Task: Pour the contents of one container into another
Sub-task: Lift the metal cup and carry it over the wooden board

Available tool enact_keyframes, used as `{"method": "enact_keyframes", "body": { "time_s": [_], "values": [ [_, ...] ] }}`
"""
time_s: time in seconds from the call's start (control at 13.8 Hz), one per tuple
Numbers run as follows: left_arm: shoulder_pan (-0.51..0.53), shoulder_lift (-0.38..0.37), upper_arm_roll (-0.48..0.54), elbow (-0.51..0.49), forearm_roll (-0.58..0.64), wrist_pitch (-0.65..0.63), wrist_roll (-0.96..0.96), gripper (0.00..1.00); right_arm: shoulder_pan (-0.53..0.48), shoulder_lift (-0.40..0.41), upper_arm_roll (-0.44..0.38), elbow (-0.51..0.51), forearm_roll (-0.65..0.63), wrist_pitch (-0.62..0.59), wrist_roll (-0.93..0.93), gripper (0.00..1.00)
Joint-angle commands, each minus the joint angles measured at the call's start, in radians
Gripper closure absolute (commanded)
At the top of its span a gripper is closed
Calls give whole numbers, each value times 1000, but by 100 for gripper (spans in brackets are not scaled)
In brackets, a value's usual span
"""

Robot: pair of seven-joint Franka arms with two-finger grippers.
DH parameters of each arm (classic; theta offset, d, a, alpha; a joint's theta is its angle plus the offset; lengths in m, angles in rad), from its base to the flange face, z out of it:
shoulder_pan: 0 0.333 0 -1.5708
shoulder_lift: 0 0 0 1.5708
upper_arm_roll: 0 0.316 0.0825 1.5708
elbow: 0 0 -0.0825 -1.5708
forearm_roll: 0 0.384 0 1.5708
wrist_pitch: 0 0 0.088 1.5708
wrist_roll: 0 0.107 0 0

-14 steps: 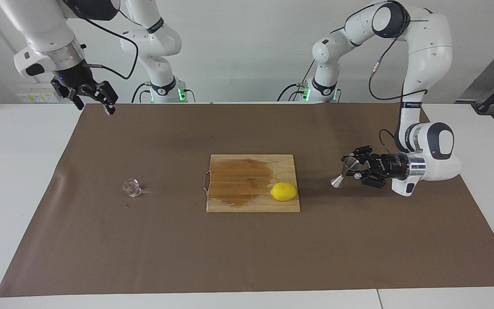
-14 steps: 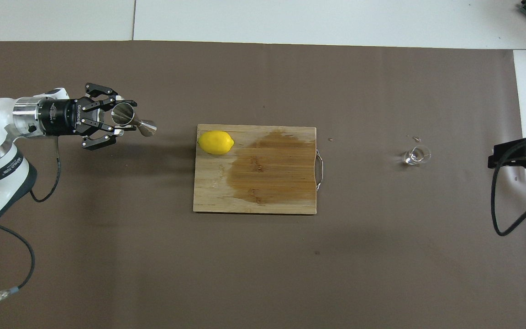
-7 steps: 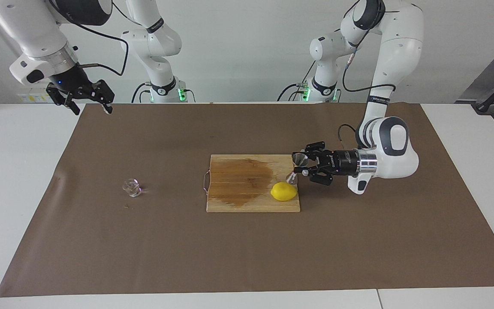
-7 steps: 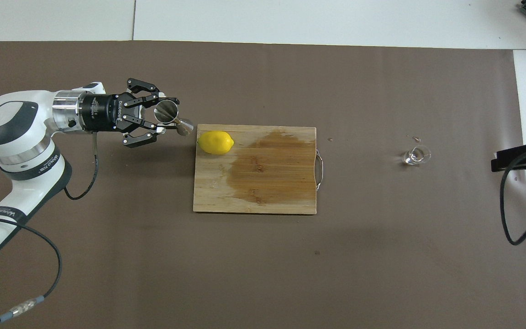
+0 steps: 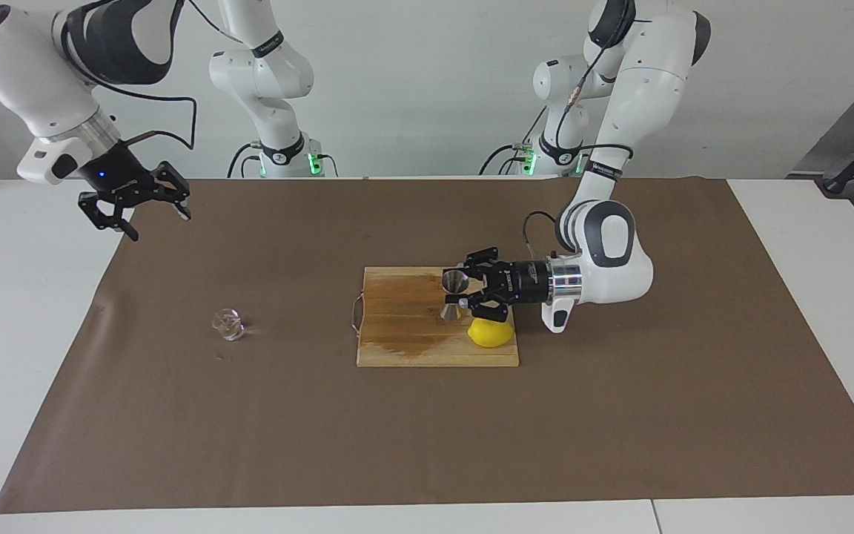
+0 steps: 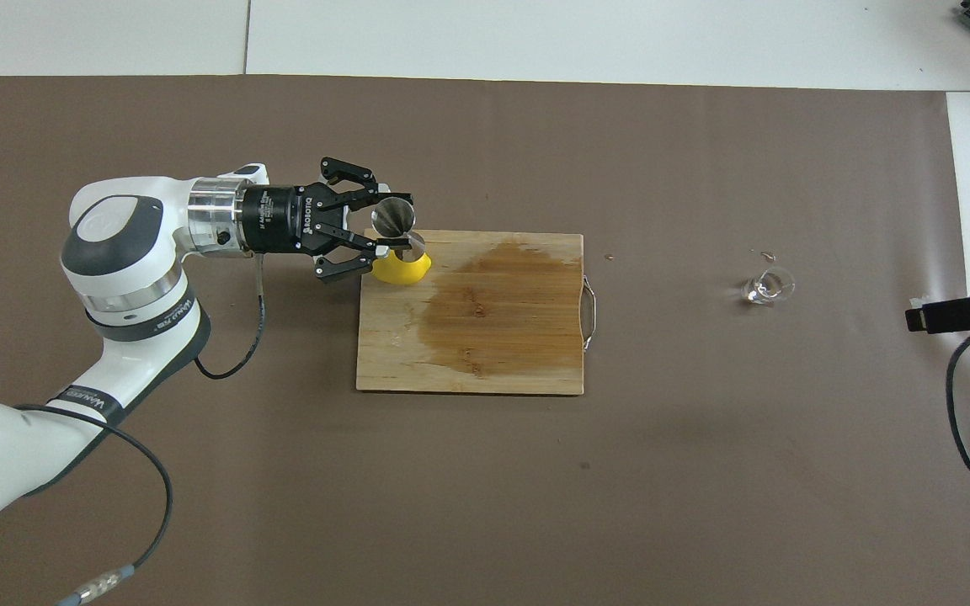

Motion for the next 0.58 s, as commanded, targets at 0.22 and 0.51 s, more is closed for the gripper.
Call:
{"method": "enact_keyframes", "body": {
  "time_s": [0.22,0.51],
  "values": [
    [-43,-7,23,-69,-65,21,125,64,-78,151,4,4,268,78,-429,0],
    [-51,22,23,-78,-67,21,174,64,-119,231,4,6,440,72,-708,0]
  ]
}}
